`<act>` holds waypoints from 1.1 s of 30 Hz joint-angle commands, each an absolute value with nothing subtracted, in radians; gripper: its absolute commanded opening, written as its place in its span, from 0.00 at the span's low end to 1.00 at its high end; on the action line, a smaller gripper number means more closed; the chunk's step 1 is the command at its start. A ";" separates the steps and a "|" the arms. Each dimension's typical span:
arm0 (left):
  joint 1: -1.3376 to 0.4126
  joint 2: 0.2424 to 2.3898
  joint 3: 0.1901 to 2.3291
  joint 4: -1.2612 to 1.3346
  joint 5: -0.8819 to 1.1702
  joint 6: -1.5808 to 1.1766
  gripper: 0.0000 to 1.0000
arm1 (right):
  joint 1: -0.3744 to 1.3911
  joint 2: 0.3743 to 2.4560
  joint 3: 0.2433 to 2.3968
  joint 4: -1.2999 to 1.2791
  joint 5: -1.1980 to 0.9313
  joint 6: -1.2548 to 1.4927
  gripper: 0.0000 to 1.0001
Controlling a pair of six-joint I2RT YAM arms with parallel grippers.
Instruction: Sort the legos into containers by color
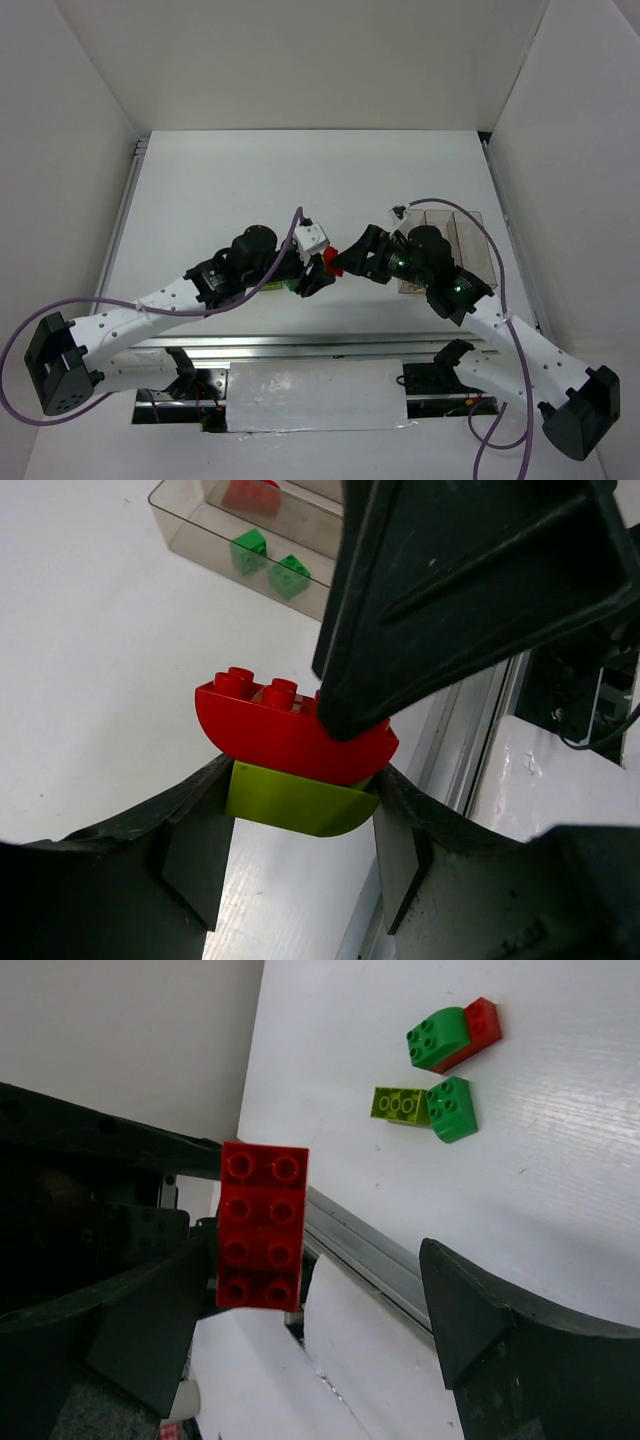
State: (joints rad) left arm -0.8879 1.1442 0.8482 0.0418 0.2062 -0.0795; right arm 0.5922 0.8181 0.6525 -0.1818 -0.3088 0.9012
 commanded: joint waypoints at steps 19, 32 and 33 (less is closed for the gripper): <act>-0.917 1.095 0.819 0.031 0.155 -0.052 0.00 | 0.651 0.829 0.752 -0.198 -0.116 0.854 0.00; -0.917 1.075 0.811 0.057 0.052 -0.132 0.00 | 0.159 0.858 0.741 -0.406 0.027 0.654 0.00; -0.917 1.069 0.815 0.055 0.032 -0.155 0.00 | 0.126 0.891 0.750 -0.419 0.076 0.646 0.00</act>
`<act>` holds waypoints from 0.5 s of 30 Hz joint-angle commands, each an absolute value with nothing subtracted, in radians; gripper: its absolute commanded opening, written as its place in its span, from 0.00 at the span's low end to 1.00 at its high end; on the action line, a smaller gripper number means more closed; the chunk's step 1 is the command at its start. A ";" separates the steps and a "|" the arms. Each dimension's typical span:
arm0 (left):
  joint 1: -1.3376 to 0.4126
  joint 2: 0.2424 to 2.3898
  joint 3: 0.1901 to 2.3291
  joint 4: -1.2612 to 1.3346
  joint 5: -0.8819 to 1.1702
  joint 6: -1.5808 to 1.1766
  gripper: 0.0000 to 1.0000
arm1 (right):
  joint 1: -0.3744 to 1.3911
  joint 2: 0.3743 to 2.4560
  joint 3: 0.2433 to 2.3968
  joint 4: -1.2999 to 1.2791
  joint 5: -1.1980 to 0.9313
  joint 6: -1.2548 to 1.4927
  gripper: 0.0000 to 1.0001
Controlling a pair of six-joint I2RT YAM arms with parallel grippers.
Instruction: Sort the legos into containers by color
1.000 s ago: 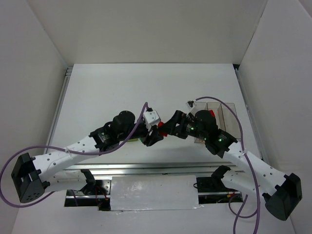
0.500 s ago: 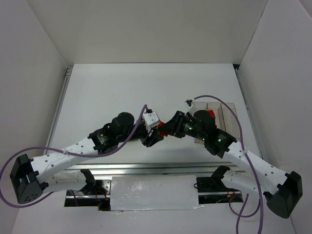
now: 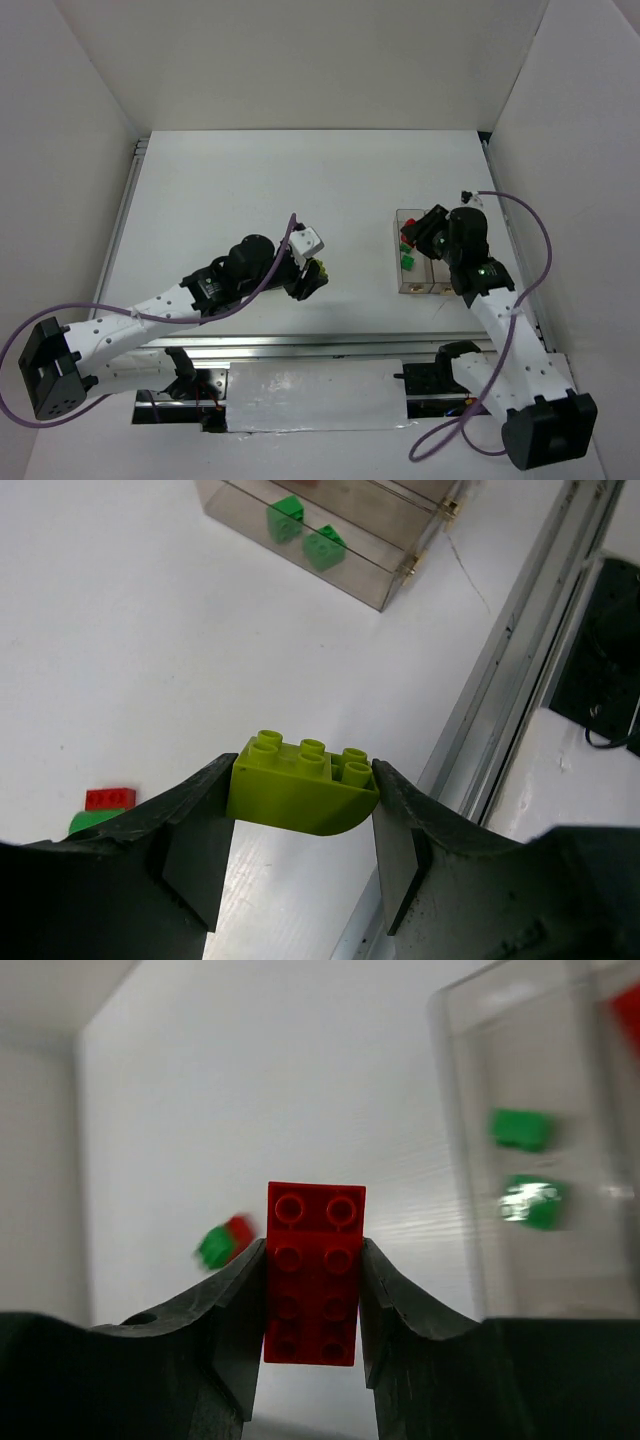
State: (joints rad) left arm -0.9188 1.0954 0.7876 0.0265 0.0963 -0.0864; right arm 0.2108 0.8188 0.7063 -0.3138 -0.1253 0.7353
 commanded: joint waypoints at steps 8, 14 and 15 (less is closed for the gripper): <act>-0.919 1.081 0.894 -0.090 -0.040 -0.336 0.00 | -0.024 1.232 0.856 -0.417 0.327 0.623 0.09; -0.920 1.071 0.917 -0.121 -0.015 -0.385 0.00 | -0.038 1.318 0.865 -0.383 0.319 0.624 0.72; -0.920 1.066 0.913 -0.120 -0.009 -0.384 0.00 | -0.040 1.322 0.870 -0.387 0.318 0.621 0.74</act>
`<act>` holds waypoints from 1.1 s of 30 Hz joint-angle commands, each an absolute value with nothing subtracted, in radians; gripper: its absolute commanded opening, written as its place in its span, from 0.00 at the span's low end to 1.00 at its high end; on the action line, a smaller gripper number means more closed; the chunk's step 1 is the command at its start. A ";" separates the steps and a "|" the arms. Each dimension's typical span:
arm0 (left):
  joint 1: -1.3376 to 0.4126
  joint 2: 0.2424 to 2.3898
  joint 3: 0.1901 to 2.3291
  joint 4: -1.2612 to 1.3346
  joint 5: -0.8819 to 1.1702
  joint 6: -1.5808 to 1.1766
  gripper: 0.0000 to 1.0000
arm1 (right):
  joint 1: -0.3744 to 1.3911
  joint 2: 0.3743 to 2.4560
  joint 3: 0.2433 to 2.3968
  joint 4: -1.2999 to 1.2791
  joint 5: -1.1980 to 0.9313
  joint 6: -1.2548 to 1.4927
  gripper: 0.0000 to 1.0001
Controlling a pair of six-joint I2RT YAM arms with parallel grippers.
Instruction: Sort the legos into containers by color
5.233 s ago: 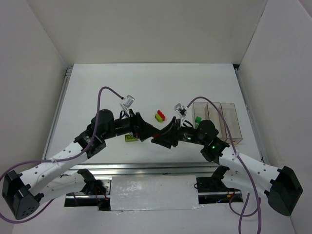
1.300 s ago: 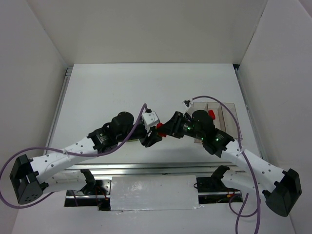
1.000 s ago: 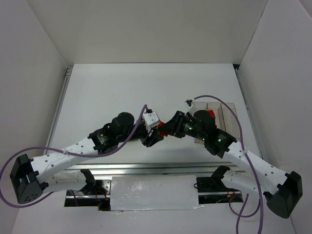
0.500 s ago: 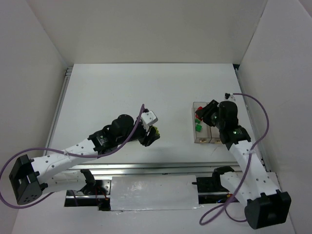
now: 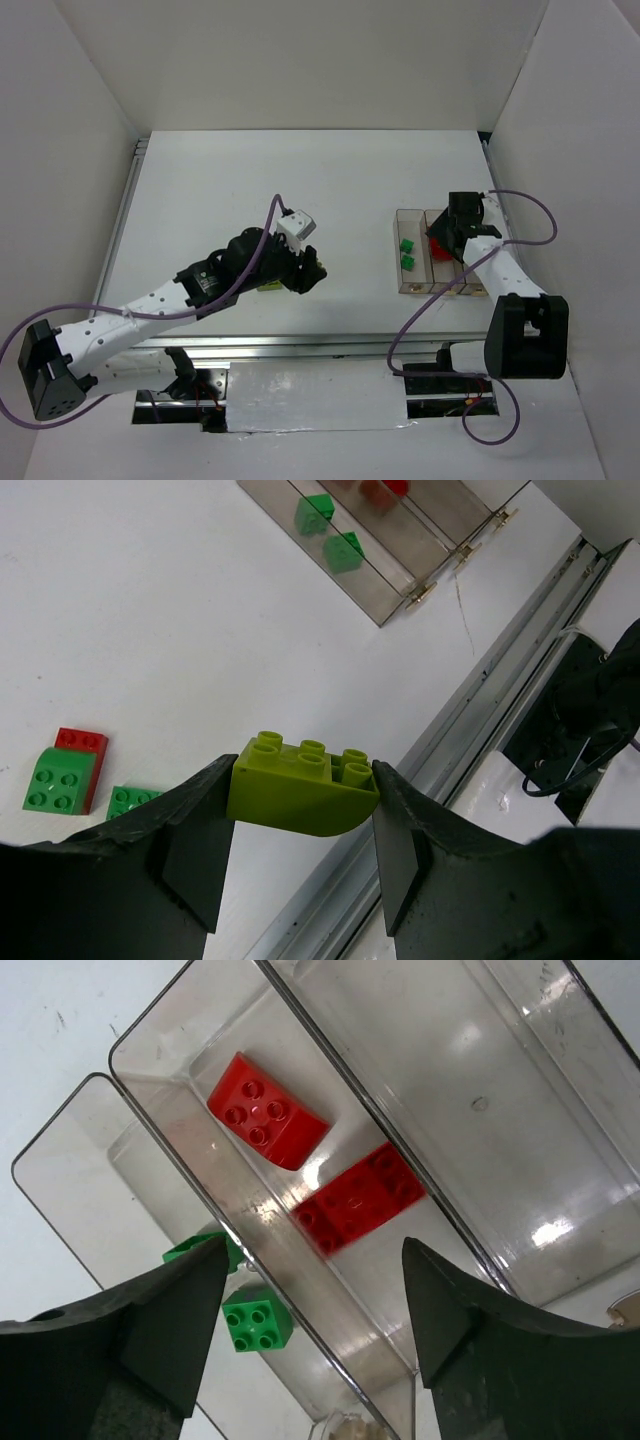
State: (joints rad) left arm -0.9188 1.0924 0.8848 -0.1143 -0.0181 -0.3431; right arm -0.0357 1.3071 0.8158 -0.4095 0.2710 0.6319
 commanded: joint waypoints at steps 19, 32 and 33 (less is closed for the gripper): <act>-0.936 0.986 0.755 0.161 0.325 -0.177 0.00 | 0.400 0.925 0.793 -0.216 -0.614 0.736 1.00; -1.057 0.979 0.666 0.242 0.163 -0.025 0.00 | 0.761 0.876 0.706 -0.181 -0.413 0.887 0.97; -1.071 0.980 0.667 0.242 0.155 -0.018 0.00 | 0.771 0.880 0.704 -0.184 -0.408 0.885 0.96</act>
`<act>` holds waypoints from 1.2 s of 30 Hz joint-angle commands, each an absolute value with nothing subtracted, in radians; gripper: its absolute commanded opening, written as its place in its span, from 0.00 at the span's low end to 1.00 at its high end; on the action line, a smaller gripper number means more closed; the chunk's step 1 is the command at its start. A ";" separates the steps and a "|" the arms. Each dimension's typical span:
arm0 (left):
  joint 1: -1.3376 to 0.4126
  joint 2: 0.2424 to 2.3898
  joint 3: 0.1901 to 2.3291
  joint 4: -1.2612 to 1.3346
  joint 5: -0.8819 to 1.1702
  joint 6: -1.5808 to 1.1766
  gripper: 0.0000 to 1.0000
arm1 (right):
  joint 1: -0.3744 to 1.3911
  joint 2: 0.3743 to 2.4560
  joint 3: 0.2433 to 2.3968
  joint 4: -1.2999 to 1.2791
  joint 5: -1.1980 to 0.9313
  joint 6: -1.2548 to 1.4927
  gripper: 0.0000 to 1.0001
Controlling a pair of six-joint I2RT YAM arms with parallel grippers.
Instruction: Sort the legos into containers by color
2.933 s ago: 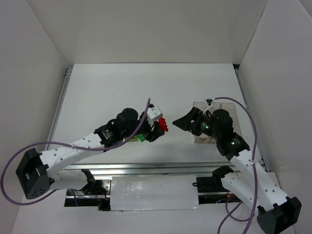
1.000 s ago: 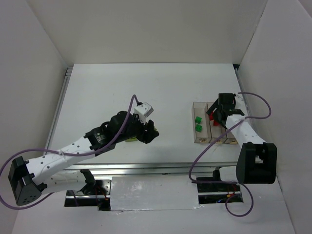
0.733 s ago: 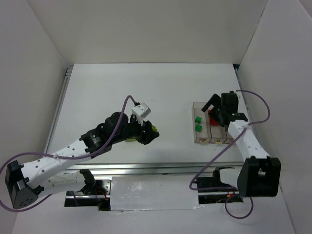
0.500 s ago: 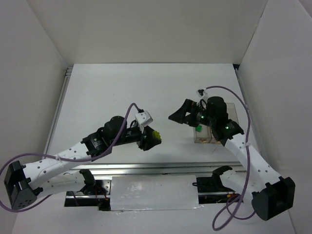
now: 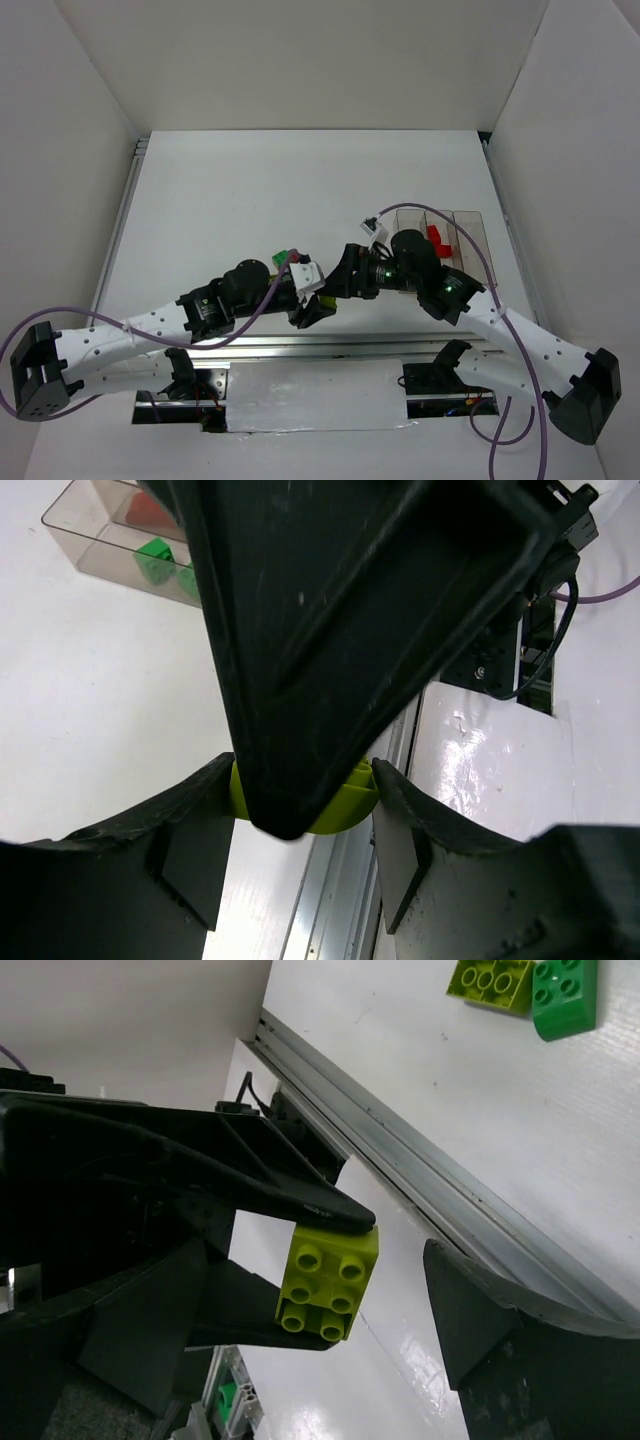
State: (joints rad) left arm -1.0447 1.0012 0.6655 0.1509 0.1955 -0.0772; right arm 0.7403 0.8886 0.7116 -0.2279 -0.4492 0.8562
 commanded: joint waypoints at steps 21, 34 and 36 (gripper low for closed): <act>-1.114 1.121 0.851 0.049 -0.403 -0.228 1.00 | 0.603 0.862 0.712 -0.326 -0.149 0.760 0.00; -0.764 1.051 0.947 -0.442 -0.535 -0.672 0.99 | -0.165 1.277 1.008 -0.471 0.241 0.638 0.00; -0.749 1.031 0.927 -0.475 -0.554 -0.707 0.99 | -0.204 1.324 1.045 -0.479 0.299 0.652 0.00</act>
